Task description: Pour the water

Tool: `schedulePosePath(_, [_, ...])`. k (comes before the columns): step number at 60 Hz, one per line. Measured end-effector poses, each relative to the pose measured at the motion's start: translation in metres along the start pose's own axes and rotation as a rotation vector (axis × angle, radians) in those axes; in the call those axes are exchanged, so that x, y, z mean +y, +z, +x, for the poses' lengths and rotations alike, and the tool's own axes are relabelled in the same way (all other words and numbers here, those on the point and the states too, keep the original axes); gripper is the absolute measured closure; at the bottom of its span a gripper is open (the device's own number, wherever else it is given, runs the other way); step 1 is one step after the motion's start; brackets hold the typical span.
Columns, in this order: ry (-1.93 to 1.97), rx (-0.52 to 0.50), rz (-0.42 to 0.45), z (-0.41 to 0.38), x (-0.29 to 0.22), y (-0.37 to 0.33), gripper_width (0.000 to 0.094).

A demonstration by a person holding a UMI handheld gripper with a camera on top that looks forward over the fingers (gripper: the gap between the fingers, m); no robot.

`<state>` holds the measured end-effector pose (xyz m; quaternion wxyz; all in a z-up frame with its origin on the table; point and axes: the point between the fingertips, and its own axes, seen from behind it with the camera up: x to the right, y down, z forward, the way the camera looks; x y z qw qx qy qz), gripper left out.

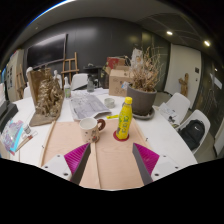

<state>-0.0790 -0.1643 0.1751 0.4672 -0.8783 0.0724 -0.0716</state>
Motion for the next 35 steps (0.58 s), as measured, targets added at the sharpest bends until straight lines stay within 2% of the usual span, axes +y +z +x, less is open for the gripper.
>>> schedulePosePath(16, [-0.04, 0.026, -0.006, -0.035, 0.026, -0.127, 0.0077])
schedulePosePath(35, [-0.054, 0.079, 0.009, -0.04, 0.034, -0.171, 0.0078])
